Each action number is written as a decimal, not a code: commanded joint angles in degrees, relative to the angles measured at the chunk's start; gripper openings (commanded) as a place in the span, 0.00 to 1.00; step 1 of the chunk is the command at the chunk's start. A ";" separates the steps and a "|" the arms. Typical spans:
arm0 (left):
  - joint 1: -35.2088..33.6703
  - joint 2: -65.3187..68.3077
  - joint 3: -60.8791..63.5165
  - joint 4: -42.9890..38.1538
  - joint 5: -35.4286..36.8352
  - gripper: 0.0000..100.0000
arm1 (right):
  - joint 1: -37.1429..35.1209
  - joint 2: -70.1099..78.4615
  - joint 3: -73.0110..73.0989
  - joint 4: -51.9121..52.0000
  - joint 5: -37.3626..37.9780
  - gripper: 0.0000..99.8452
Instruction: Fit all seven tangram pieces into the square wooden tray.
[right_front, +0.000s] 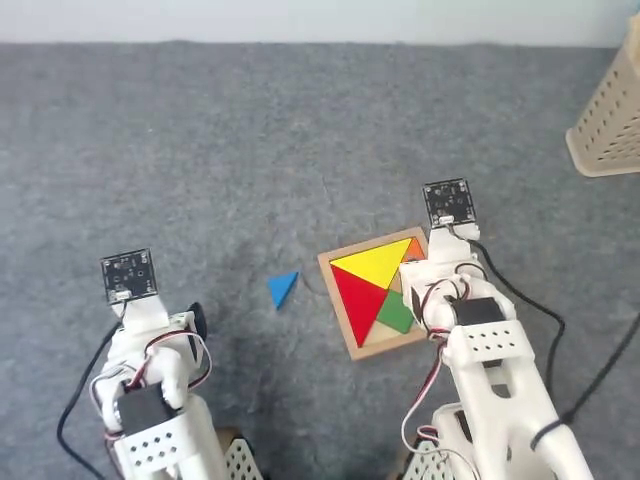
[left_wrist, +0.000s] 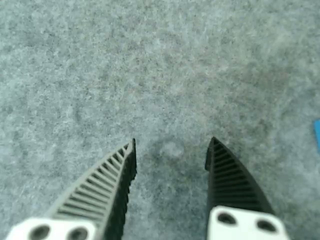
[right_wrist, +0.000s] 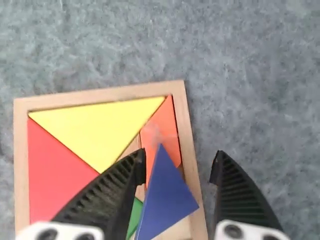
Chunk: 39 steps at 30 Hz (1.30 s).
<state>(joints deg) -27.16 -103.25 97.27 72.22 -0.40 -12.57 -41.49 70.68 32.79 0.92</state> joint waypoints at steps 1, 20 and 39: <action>-0.26 -1.14 -0.75 0.18 -0.35 0.22 | 1.01 -2.24 -0.35 -1.36 1.14 0.21; -0.26 -1.14 -0.75 0.18 -0.35 0.22 | -0.57 -2.15 1.14 1.98 12.13 0.21; -0.26 -1.14 -0.75 0.18 -0.35 0.22 | -3.38 5.67 -2.29 1.89 14.42 0.21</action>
<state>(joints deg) -27.16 -103.25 97.27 72.22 -0.40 -15.47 -39.56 72.44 34.20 14.29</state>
